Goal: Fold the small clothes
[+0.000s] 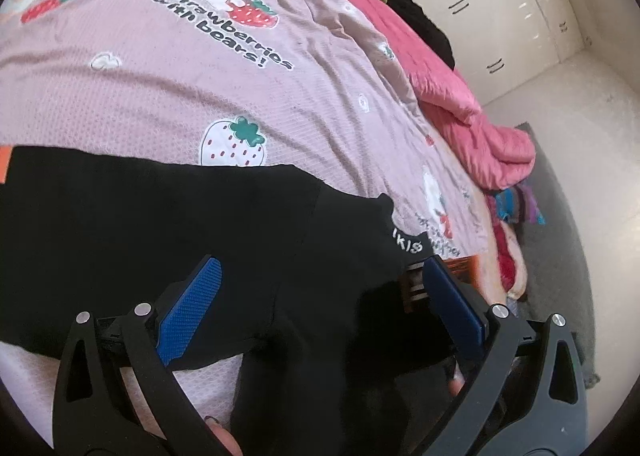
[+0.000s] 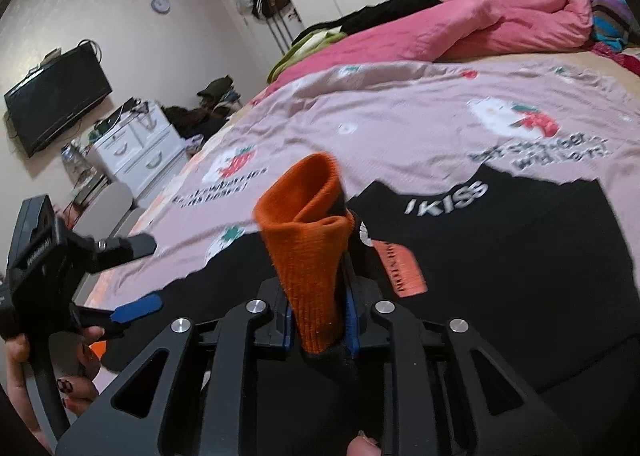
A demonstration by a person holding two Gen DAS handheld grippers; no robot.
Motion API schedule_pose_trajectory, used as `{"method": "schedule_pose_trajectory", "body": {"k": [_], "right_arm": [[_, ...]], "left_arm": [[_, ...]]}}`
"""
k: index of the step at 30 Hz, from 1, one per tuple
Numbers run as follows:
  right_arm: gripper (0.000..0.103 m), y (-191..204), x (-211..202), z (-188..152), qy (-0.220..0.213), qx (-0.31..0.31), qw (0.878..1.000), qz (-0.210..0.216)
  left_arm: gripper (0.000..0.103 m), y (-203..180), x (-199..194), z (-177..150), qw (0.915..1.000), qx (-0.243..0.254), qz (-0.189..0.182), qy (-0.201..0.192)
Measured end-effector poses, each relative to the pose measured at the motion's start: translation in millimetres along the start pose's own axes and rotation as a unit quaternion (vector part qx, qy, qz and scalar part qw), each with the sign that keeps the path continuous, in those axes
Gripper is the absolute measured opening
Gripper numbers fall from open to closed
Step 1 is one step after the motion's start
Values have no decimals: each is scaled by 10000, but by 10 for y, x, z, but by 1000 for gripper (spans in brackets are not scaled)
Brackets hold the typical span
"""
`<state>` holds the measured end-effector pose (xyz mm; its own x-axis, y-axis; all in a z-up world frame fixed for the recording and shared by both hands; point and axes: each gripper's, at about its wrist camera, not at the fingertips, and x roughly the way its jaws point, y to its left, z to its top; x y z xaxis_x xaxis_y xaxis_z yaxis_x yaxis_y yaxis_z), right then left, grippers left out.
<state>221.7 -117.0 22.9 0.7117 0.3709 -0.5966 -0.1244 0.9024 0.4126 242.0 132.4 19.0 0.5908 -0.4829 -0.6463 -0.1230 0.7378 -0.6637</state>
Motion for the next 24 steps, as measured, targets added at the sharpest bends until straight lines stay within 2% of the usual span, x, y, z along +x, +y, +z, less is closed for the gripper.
{"method": "schedule_pose_trajectory", "body": {"k": [4, 6, 10, 13, 15, 17, 22, 24], "right_arm": [[34, 25, -4, -78, 80, -31, 9999, 97], [51, 17, -85, -120, 86, 16, 9996, 262], [56, -59, -365, -182, -36, 25, 9992, 395], [60, -229, -614, -228, -176, 183, 9993, 268], [61, -362, -765, -268, -249, 309, 9992, 111], [63, -506, -902, -318, -308, 451, 9985, -50], [64, -889, -1170, -446, -389, 896, 9950, -225], [64, -1028, -1288, -506, -460, 1043, 9928, -370]], "left_arm": [[95, -21, 57, -43, 9999, 85, -55, 70], [94, -48, 93, -70, 9998, 182, -48, 101], [91, -167, 231, -188, 9982, 477, -128, 332], [78, -238, 382, -287, 9960, 699, -103, 551], [59, -261, 474, -341, 9947, 788, -78, 661], [52, -297, 588, -424, 9923, 923, -58, 824], [51, -345, 798, -586, 9877, 1139, 186, 1055], [53, -345, 839, -625, 9871, 1174, 286, 1055]]}}
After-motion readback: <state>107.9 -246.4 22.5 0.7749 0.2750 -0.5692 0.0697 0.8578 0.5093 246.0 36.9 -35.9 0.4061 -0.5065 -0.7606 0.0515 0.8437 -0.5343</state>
